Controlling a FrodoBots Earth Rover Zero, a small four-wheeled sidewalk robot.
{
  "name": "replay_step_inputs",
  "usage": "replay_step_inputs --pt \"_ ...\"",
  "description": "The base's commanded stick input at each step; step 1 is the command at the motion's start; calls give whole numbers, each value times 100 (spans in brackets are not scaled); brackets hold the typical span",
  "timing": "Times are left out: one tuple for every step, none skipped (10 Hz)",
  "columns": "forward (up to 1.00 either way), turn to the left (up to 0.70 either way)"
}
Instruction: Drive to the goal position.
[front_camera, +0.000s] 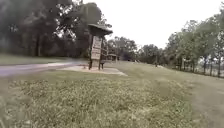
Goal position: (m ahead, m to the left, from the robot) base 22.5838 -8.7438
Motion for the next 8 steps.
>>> replay_step_inputs --pt "70 0" --pt "70 0" --pt "70 0" --pt "70 0" --pt "70 0" --pt "70 0" --pt "70 0" --pt "70 0"
